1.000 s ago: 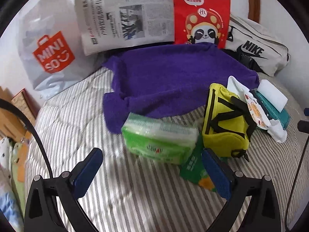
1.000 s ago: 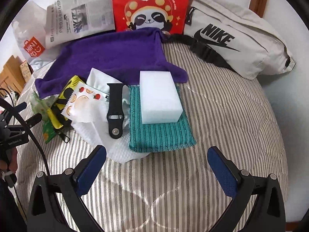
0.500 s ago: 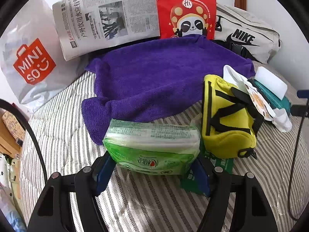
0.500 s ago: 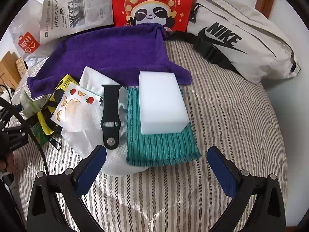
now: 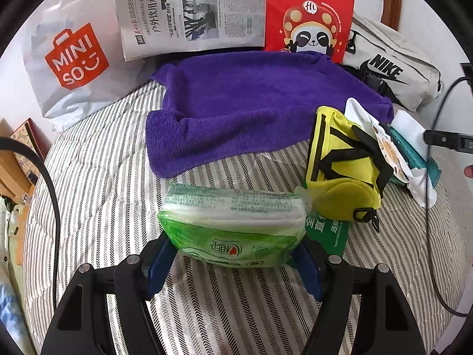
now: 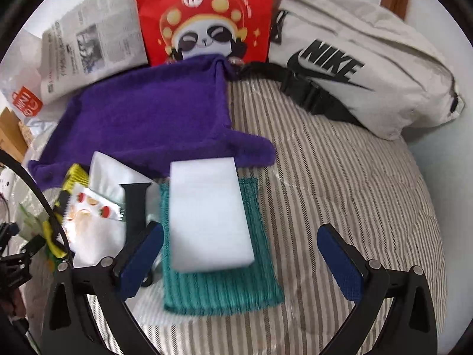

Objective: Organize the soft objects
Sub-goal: 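Grasp the green wet-wipes pack with the left tool while the right tool grasps the white sponge, then set the green pack on the purple towel with the left tool while the right tool sets the sponge there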

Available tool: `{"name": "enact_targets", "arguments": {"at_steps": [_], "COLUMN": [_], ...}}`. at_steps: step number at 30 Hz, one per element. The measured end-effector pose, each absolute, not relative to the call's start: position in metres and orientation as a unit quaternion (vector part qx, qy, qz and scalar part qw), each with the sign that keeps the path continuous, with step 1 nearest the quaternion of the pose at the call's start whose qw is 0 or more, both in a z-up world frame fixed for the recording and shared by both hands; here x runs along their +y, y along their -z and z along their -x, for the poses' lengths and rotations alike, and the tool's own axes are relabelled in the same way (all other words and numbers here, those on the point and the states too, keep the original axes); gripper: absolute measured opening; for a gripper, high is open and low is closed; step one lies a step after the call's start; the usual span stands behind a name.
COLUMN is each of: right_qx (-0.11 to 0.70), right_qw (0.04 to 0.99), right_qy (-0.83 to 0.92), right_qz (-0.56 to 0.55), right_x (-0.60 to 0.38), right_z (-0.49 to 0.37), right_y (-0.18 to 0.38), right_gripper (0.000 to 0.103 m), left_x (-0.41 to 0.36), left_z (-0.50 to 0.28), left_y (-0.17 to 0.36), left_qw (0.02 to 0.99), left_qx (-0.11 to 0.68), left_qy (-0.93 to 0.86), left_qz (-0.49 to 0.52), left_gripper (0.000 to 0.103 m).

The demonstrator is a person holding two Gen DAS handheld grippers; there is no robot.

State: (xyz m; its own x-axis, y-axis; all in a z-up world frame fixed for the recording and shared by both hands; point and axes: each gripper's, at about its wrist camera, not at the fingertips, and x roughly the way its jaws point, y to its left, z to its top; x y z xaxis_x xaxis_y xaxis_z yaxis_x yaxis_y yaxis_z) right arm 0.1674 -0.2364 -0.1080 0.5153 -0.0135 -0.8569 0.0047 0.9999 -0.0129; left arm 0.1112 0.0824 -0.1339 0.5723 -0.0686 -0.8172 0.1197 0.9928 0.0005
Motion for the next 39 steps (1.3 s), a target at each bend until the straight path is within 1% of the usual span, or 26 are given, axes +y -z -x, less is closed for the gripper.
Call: {"name": "enact_targets", "arguments": {"at_steps": [3, 4, 5, 7, 8, 9, 17, 23, 30, 33, 39], "right_qx": [0.501, 0.502, 0.504, 0.504, 0.496, 0.489, 0.484, 0.475, 0.459, 0.454, 0.451], "right_qw": [0.865, 0.864, 0.863, 0.863, 0.868, 0.872, 0.875, 0.878, 0.885, 0.886, 0.886], "right_qy": [-0.009, -0.016, -0.02, -0.026, -0.017, -0.01, -0.028, -0.048, -0.074, -0.089, -0.102], "right_qz": [-0.007, -0.013, -0.017, -0.021, -0.014, -0.002, -0.005, -0.011, -0.001, -0.012, 0.016], "right_x": [-0.235, -0.235, -0.235, -0.233, -0.233, -0.231, -0.233, -0.232, -0.217, -0.207, -0.186], "right_z": [-0.176, -0.178, -0.179, -0.18, -0.178, -0.176, -0.169, -0.174, -0.199, -0.22, -0.254], "right_y": [0.118, 0.121, 0.123, 0.125, 0.123, 0.12, 0.101, 0.08, 0.055, 0.048, 0.049], "right_gripper": [0.095, 0.087, 0.075, 0.066, 0.052, 0.05, 0.05, 0.05, 0.05, 0.05, 0.05], "left_x": [0.083, 0.084, 0.085, 0.085, 0.086, 0.086, 0.093, 0.1, 0.107, 0.107, 0.108], "left_z": [-0.112, -0.113, -0.113, -0.114, -0.114, -0.114, -0.116, -0.119, -0.124, -0.13, -0.161], "left_y": [0.133, 0.133, 0.133, 0.133, 0.133, 0.133, 0.127, 0.109, 0.084, 0.077, 0.059], "left_qw": [0.885, 0.885, 0.884, 0.883, 0.883, 0.882, 0.879, 0.881, 0.885, 0.885, 0.89], "left_qx": [0.462, 0.463, 0.464, 0.465, 0.466, 0.467, 0.474, 0.471, 0.464, 0.463, 0.455], "left_qy": [0.052, 0.053, 0.054, 0.055, 0.055, 0.054, 0.048, 0.038, 0.028, 0.023, 0.016], "left_qz": [-0.023, -0.019, -0.017, -0.018, -0.019, -0.02, 0.002, 0.012, 0.028, 0.027, 0.034], "left_gripper": [0.071, 0.071, 0.071, 0.071, 0.071, 0.071, 0.071, 0.071, 0.071, 0.071, 0.071]}}
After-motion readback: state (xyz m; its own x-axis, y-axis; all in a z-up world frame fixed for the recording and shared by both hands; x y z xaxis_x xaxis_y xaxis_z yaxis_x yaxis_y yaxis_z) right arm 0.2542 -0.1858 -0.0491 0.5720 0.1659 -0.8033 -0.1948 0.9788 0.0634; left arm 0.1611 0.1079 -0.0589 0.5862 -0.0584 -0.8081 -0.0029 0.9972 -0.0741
